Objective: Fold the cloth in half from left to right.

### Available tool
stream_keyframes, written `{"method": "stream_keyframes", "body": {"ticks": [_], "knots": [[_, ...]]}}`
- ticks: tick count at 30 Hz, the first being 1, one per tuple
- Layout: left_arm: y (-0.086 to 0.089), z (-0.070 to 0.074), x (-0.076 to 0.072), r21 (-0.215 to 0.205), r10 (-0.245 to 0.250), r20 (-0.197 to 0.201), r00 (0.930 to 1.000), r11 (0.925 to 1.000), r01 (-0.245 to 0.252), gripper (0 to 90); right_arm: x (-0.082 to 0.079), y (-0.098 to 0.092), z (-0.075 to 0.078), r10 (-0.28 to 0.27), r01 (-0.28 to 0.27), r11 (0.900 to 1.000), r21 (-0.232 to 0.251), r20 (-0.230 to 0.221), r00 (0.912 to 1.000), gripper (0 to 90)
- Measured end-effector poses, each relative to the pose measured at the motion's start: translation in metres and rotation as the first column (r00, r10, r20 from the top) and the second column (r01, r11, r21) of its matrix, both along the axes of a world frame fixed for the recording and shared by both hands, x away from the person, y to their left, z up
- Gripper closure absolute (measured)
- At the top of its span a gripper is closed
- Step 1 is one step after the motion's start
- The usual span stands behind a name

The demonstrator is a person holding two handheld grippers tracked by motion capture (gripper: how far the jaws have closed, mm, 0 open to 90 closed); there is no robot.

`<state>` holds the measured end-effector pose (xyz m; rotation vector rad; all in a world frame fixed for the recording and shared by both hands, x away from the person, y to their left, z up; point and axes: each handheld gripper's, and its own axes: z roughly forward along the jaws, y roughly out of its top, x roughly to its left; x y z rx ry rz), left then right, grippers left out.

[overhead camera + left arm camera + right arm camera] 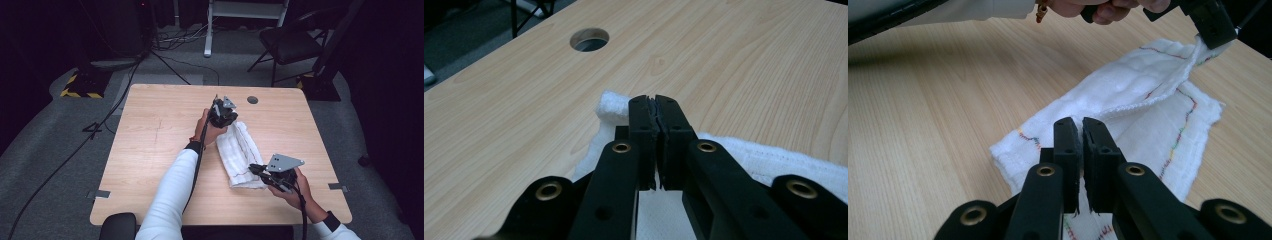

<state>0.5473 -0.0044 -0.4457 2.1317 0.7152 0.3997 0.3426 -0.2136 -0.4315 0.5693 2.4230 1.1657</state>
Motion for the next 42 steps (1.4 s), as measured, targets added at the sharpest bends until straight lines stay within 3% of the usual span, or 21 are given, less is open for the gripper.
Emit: {"method": "stream_keyframes", "body": {"ticks": [10, 12, 18, 24, 30, 34, 35, 42], "knots": [[-0.030, -0.014, 0.006, 0.034, -0.022, -0.018, 0.9996, 0.9992, 0.022, 86.7, 0.000, -0.018, -0.008, -0.039, 0.039, 0.999, -0.027, -0.023, 0.9990, 85.8], [-0.034, -0.015, 0.006, 0.023, -0.023, -0.022, 0.9995, 0.9995, 0.023, 86.6, 0.000, -0.021, -0.010, -0.044, 0.043, 0.998, -0.036, -0.030, 0.9986, 85.7], [-0.041, -0.020, 0.005, 0.048, -0.015, -0.021, 0.9997, 0.9987, 0.016, 82.4, 0.000, -0.027, -0.016, -0.061, 0.058, 0.997, -0.056, -0.050, 0.9969, 85.5], [-0.035, -0.021, 0.003, 0.035, 0.008, -0.028, 0.9996, 0.9994, -0.007, 67.3, 0.003, -0.030, -0.024, -0.073, 0.065, 0.994, -0.087, -0.089, 0.9934, 83.6], [-0.020, -0.013, -0.004, 0.006, 0.033, -0.017, 0.9993, 0.9995, -0.032, 50.9, 0.003, -0.032, -0.032, -0.084, 0.069, 0.990, -0.122, -0.122, 0.9890, 81.9], [-0.007, -0.006, -0.013, -0.004, 0.044, -0.005, 0.9990, 0.9990, -0.044, 38.9, 0.003, -0.036, -0.036, -0.099, 0.082, 0.988, -0.129, -0.136, 0.9857, 76.5], [-0.003, -0.005, -0.016, -0.007, 0.042, -0.006, 0.9991, 0.9991, -0.042, 35.5, 0.003, -0.038, -0.037, -0.112, 0.094, 0.986, -0.135, -0.133, 0.9847, 71.2], [0.016, -0.005, -0.045, 0.049, -0.005, -0.013, 0.9999, 0.9988, 0.005, 28.1, 0.006, -0.051, -0.034, -0.163, 0.148, 0.981, -0.124, -0.127, 0.9783, 60.0]]}}
